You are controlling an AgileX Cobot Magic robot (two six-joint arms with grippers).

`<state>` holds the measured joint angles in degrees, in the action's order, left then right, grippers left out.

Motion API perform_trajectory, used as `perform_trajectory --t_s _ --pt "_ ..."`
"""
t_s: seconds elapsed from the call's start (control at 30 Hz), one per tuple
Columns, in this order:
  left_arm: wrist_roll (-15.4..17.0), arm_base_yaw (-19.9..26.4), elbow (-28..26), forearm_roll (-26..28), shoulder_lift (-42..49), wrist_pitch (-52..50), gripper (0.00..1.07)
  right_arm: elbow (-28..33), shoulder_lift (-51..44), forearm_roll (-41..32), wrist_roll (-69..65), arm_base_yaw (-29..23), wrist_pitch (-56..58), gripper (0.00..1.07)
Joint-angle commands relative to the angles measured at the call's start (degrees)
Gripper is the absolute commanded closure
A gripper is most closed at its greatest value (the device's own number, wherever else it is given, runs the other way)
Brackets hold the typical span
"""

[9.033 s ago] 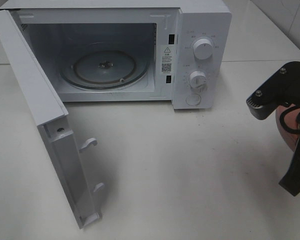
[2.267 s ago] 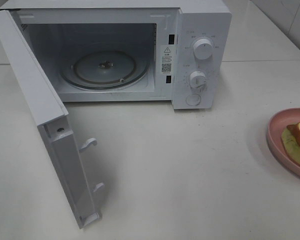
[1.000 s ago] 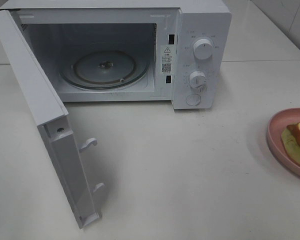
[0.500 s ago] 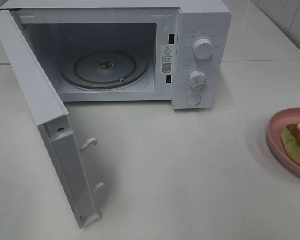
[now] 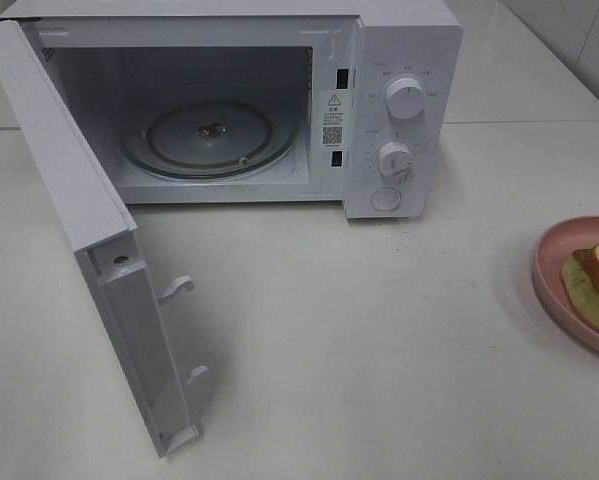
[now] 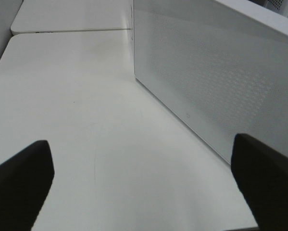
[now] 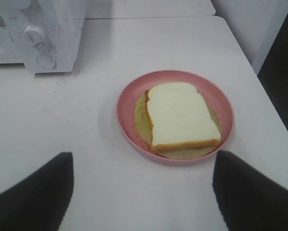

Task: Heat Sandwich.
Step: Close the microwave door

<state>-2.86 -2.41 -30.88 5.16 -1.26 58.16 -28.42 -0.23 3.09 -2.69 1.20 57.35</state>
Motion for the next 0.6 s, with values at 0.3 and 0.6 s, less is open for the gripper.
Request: perform_trajectory --t_s 0.3,0.6 --pt "0.4 0.0 -0.4 0.6 -14.7 -11.1 0.56 -0.1 -1.6 0.1 0.3 0.3 -0.2 0.31" --pt "-0.1 0.0 1.4 -0.6 -28.2 -19.1 1.07 -0.1 -1.6 0.1 0.3 0.3 -0.2 0.31"
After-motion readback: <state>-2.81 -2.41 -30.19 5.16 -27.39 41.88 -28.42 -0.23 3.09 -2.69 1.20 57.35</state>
